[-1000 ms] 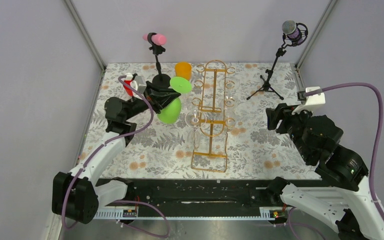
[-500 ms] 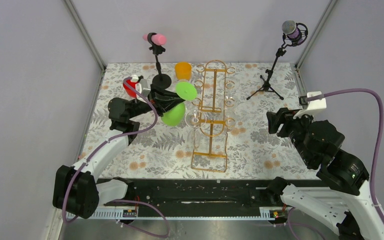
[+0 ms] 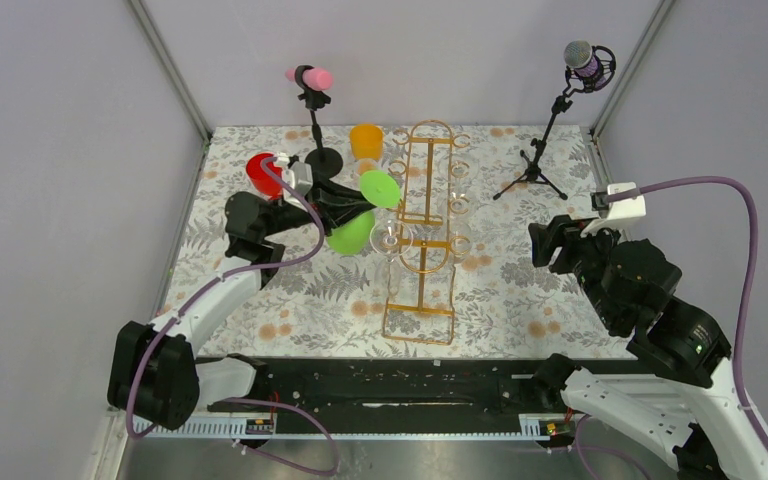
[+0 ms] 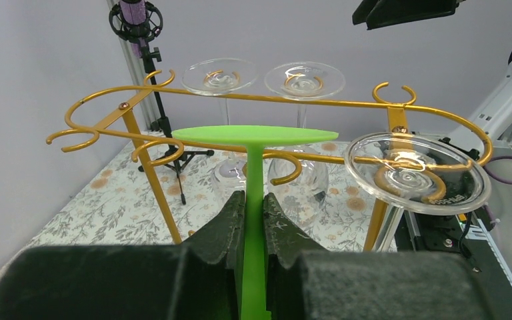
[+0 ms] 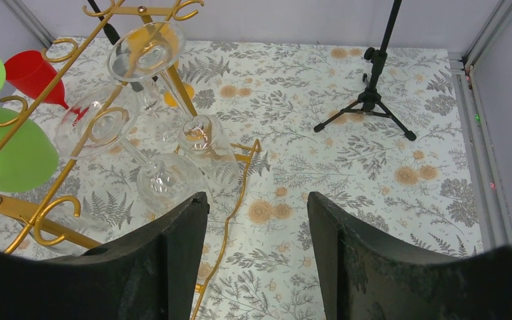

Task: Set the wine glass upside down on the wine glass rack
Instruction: Turn the wine glass upside down at the wine rack, then pick up the wine glass at the center of the board.

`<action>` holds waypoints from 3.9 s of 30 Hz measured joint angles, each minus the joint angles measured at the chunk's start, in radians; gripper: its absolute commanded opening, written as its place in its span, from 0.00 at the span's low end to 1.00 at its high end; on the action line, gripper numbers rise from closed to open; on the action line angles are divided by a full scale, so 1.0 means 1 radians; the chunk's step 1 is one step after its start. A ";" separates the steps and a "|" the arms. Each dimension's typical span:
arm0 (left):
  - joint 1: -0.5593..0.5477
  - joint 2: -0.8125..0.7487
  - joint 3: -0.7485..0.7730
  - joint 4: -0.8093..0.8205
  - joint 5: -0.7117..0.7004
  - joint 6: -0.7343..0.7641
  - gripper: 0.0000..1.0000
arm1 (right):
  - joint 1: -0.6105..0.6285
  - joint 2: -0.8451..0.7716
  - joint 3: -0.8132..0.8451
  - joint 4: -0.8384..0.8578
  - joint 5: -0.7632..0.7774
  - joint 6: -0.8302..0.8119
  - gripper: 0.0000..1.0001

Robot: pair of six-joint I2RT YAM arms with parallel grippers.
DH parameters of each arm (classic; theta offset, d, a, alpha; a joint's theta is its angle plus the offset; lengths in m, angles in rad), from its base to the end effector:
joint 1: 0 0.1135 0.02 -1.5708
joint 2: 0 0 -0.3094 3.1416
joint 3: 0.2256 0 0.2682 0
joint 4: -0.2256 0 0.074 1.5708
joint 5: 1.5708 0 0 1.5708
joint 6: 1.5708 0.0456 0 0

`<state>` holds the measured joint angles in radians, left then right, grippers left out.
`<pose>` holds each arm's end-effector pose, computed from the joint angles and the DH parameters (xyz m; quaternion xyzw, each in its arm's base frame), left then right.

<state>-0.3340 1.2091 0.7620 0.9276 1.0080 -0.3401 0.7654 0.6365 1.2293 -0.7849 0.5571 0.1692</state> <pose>0.2324 -0.1215 0.3894 0.4115 0.4553 -0.4839 0.6238 0.0637 0.0277 0.4717 -0.0507 0.7606 0.0860 0.6415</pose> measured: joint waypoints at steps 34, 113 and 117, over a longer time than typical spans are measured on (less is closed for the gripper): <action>-0.072 0.072 0.027 -0.089 0.031 0.085 0.00 | 0.000 -0.038 -0.028 0.017 -0.026 -0.013 0.65; 0.178 0.019 0.464 -1.107 -1.065 -0.129 0.99 | 0.000 -0.032 -0.057 0.018 -0.030 -0.014 0.66; 0.298 0.110 0.569 -1.280 -1.118 -0.187 0.98 | 0.000 -0.032 -0.057 0.017 -0.046 -0.004 0.66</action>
<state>-0.0364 1.3190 1.3308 -0.3523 -0.1104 -0.5266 0.7654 0.6041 1.1725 -0.7681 0.5110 0.1650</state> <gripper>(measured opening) 0.989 0.656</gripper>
